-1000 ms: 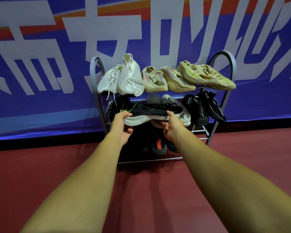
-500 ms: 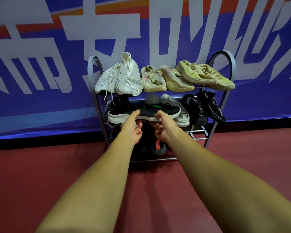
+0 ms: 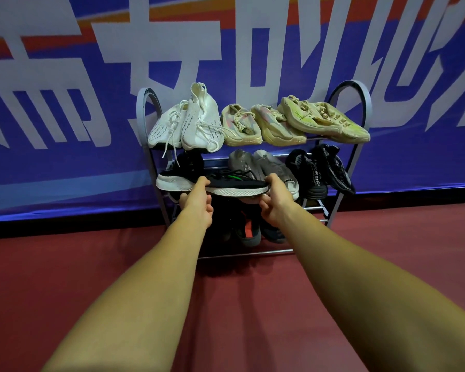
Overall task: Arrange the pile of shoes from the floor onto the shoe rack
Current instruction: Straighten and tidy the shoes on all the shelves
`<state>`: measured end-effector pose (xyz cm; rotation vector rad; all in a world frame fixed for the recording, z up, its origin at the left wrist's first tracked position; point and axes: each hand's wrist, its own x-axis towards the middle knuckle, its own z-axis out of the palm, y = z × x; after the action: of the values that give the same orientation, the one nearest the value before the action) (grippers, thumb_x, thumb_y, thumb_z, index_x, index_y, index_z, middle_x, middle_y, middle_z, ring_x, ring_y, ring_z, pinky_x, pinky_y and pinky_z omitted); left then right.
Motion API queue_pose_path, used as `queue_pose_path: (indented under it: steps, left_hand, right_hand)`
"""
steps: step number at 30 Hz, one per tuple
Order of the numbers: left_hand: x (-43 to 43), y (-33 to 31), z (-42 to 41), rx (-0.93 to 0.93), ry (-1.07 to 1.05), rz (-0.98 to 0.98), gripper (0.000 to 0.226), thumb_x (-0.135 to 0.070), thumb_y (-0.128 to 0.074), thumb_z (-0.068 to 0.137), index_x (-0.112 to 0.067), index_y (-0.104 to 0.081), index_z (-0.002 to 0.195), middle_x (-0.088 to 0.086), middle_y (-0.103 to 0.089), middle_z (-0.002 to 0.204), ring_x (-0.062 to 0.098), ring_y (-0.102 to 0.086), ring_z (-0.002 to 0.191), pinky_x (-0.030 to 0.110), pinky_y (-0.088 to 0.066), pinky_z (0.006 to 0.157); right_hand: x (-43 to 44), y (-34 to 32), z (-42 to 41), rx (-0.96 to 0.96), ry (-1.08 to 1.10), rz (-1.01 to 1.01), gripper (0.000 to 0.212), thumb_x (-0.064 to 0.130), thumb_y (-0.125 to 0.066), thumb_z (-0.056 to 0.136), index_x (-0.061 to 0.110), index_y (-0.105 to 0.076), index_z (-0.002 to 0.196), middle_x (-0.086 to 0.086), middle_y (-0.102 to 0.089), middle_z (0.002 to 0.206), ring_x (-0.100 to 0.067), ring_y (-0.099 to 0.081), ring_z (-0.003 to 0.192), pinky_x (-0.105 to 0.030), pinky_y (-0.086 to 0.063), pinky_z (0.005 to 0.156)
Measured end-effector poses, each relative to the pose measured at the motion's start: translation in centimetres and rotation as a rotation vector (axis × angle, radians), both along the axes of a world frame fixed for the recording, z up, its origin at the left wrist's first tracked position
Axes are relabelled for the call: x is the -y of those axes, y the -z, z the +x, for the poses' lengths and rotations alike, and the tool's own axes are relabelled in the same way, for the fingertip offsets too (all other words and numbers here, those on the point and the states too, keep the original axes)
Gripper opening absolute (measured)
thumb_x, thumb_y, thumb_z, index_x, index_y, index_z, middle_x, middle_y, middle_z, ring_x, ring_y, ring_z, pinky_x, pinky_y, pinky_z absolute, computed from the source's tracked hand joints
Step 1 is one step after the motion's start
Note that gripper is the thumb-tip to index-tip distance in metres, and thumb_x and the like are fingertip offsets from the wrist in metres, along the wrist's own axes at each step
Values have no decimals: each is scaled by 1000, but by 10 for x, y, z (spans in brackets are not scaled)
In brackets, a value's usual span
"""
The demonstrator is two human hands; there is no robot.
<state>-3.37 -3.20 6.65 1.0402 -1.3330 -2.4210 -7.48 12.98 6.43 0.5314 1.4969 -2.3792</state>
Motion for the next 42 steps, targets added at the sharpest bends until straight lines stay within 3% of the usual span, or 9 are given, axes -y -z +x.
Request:
queue_pose_path:
  steps: [3,8,13,18,21,25,33,36,42]
  left_hand:
    - [4,-1,1,6,0,0,35,-28,-72,76,-18,-61,107,-1,-54,79,7,-46,56,19,-29,38]
    - [6,-2,1,-6,43,11,25,-32,-71,78,-20,-62,98,-3,-53,72,9,-43,56,20,-31,46]
    - [3,-8,3,-40,211,-26,34,-28,-75,80,-24,-61,110,-5,-63,87,9,-59,70,23,-41,56]
    - [-2,-4,4,-59,135,-150,38,-14,-73,80,-19,-54,112,1,-56,83,14,-51,70,27,-38,56]
    - [-2,-4,2,-94,106,-195,47,-12,-74,77,-18,-48,115,2,-56,86,15,-53,73,29,-40,58]
    - [1,-5,3,-118,138,-229,29,-11,-73,82,-22,-52,98,0,-63,84,15,-60,74,27,-46,62]
    - [7,-9,12,14,305,-286,26,-28,-70,86,-33,-59,109,-6,-64,84,11,-55,71,25,-34,57]
    - [10,-8,12,42,261,-247,13,-23,-69,84,-22,-60,92,-3,-61,75,12,-54,61,23,-32,52]
    - [21,1,13,105,384,-257,21,-14,-67,81,-27,-56,95,3,-58,91,12,-55,65,23,-30,51]
  right_hand:
    - [-2,3,-3,-16,-25,3,16,29,-59,85,17,-48,82,2,-34,58,-11,-25,39,-21,-20,32]
    - [-6,3,4,-30,-108,95,18,10,-49,83,17,-38,70,1,-24,56,-10,-21,32,-18,-23,32]
    - [1,-5,14,-39,-294,210,11,11,-47,73,11,-49,83,-3,-52,63,-11,-32,45,-19,-28,45]
    - [-4,-4,15,-49,-386,262,14,12,-49,63,19,-40,71,2,-33,62,-14,-37,49,-22,-28,49]
    - [-10,-4,16,-31,-482,281,16,10,-48,66,20,-36,63,3,-28,61,-14,-36,49,-25,-25,52]
    - [-13,-1,15,-75,-625,229,24,14,-62,81,22,-43,68,3,-30,61,-12,-36,55,-26,-23,55]
    - [-2,5,12,-96,-431,163,22,6,-68,89,19,-50,86,3,-52,62,-6,-44,51,-19,-24,54]
    - [10,12,10,-78,-363,153,21,5,-68,89,18,-52,90,2,-53,68,-5,-45,49,-19,-26,51]
    - [32,22,5,-101,-225,126,22,1,-67,90,19,-55,95,2,-56,74,-5,-45,47,-17,-29,38]
